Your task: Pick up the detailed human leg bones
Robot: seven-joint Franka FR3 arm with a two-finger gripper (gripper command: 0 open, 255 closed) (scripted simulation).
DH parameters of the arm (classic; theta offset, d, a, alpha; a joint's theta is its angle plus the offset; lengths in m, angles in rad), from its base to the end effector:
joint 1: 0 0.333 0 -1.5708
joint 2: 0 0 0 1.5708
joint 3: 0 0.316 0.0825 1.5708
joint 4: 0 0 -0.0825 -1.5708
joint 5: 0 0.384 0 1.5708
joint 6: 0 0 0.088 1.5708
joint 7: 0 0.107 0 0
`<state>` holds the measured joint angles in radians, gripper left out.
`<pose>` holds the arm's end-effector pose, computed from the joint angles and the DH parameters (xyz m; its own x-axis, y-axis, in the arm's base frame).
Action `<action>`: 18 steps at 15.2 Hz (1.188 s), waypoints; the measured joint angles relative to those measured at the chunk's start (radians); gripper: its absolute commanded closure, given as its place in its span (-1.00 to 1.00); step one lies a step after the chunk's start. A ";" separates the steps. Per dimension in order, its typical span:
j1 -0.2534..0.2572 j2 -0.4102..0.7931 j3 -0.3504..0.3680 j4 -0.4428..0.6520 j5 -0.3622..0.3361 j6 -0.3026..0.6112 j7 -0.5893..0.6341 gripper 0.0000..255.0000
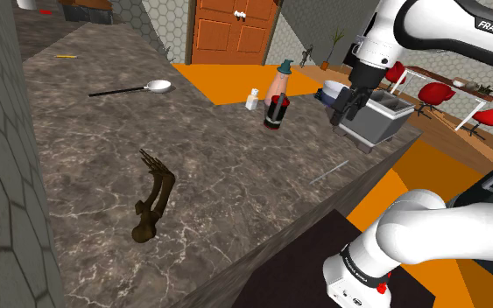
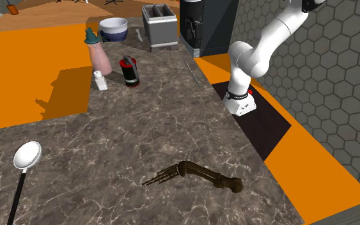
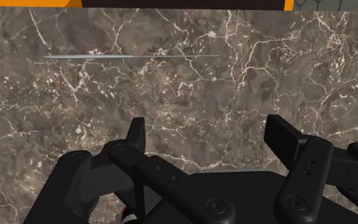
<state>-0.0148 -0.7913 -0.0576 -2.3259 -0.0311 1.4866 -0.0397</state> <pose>0.2957 -0.0308 0.5985 0.9987 -0.0162 -0.0484 -0.0167 -0.9998 -0.0118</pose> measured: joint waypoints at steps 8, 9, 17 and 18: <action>0.047 0.028 0.101 -0.073 0.092 0.144 0.108 -1.00; 0.056 0.026 0.119 -0.086 0.107 0.164 0.127 -1.00; 0.112 0.156 0.258 -0.109 0.199 0.390 0.255 -1.00; 0.118 0.191 0.282 -0.093 0.208 0.420 0.277 -1.00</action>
<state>0.1030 -0.6004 0.2246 -2.4193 0.1769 1.9062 0.2378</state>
